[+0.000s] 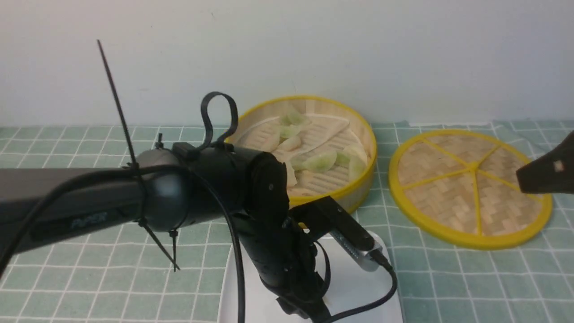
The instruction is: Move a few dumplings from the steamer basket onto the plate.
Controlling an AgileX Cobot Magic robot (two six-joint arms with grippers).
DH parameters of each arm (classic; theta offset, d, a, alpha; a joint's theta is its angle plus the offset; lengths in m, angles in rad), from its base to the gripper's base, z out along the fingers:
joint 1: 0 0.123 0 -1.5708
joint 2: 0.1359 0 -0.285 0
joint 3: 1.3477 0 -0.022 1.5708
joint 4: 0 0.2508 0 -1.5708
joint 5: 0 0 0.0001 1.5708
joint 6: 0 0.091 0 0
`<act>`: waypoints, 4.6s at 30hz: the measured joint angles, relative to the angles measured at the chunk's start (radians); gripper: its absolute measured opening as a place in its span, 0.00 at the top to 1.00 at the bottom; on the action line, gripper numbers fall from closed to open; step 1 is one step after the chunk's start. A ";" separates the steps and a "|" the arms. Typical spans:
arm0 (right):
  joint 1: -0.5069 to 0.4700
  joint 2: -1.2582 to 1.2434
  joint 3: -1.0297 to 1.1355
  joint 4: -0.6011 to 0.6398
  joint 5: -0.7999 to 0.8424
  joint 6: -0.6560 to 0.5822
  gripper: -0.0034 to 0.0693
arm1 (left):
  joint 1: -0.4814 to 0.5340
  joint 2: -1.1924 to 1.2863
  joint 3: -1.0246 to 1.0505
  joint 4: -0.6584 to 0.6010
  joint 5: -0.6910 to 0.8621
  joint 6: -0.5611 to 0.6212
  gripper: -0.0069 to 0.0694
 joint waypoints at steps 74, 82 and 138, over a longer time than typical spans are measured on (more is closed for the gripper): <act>0.427 1.318 -1.205 -0.519 0.002 -0.063 0.77 | 0.396 -0.777 0.159 0.328 0.379 -0.486 0.92; 0.427 1.148 -1.216 -0.402 0.022 -0.034 0.78 | 0.396 -0.777 0.159 0.328 0.375 -0.485 0.92; 0.492 -0.687 0.418 -0.421 -0.605 0.310 0.97 | 0.396 -0.777 0.159 0.212 0.174 -0.399 0.92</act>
